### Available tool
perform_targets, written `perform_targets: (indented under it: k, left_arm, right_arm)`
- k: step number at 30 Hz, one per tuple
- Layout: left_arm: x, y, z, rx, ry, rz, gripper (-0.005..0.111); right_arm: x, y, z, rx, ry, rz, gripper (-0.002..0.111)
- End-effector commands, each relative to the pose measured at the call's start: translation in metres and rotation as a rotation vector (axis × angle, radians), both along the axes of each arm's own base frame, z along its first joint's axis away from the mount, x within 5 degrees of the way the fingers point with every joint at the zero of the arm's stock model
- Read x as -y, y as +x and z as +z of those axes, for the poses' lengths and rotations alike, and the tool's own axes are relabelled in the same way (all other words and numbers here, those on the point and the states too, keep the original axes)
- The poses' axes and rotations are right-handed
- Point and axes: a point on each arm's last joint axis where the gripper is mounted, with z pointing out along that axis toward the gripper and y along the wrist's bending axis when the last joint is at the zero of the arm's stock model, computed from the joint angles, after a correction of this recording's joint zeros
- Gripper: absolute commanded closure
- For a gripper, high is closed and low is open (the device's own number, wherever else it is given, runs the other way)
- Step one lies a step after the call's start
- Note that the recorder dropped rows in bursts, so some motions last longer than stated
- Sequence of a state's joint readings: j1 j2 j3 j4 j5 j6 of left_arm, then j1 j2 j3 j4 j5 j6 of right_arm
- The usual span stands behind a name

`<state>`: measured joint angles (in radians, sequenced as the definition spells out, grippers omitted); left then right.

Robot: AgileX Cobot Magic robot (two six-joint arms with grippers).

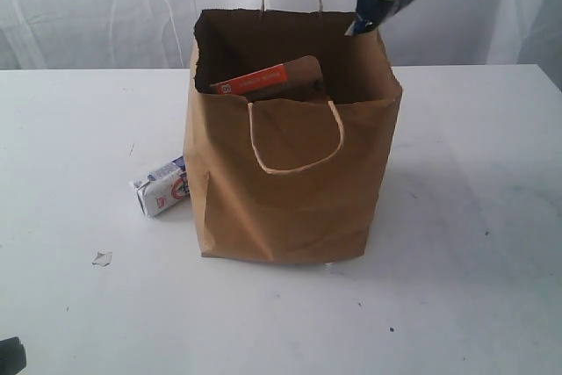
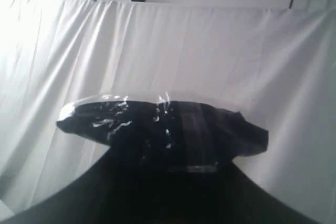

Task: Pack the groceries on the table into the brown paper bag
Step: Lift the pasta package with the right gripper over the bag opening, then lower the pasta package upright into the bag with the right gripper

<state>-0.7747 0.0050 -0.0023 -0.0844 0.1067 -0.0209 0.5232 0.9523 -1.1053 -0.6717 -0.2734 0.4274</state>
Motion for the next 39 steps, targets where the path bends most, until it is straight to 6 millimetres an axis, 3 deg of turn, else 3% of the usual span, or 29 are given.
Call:
perform_targets:
  k: [1,12,19,39]
  left_arm:
    - [0.0,0.0,0.0,-0.001,-0.006,-0.006,0.107]
    - [0.0,0.0,0.0,-0.001,-0.006,-0.006,0.107]
    - [0.0,0.0,0.0,-0.001,-0.006,-0.006,0.107]
    - [0.0,0.0,0.0,-0.001,-0.006,-0.006,0.107]
  right_arm:
    - [-0.011,-0.005,0.007,0.094,-0.025,0.073,0.108]
    - [-0.037,0.018,-0.018,0.133,-0.286,0.082,0.108]
    - [-0.054,0.027,-0.034,0.107,-0.339,0.205,0.108]
    - [-0.07,0.037,-0.063,0.024,-0.53,0.305,0.108]
